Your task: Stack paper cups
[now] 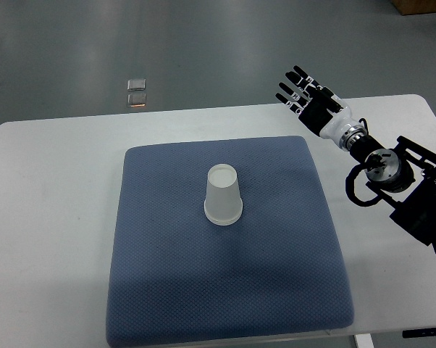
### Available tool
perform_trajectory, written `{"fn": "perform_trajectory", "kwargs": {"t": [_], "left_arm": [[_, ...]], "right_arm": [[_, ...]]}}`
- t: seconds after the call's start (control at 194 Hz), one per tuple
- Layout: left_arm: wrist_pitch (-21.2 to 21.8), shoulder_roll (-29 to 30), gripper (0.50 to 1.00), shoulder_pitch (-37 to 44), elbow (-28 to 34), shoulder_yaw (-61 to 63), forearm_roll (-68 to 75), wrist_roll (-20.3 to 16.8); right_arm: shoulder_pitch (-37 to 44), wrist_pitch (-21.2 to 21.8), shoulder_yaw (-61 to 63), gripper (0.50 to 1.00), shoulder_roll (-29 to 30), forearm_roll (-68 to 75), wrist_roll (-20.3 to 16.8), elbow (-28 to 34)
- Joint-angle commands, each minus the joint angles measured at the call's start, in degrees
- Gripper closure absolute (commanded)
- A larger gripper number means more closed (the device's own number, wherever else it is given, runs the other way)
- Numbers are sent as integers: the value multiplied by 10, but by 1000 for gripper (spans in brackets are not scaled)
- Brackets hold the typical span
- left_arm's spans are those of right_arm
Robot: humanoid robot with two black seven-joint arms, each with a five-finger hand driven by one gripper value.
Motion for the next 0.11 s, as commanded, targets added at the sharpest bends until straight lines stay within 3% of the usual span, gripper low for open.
{"fn": "perform_trajectory", "kwargs": {"t": [0.0, 0.108], "left_arm": [[0, 0, 500, 0, 0, 0, 0, -1], [0, 0, 500, 0, -1, 0, 0, -1]], "right_arm": [[-7, 3, 2, 589, 10, 0, 0, -8], [-12, 4, 2, 587, 14, -1, 1, -10]]}}
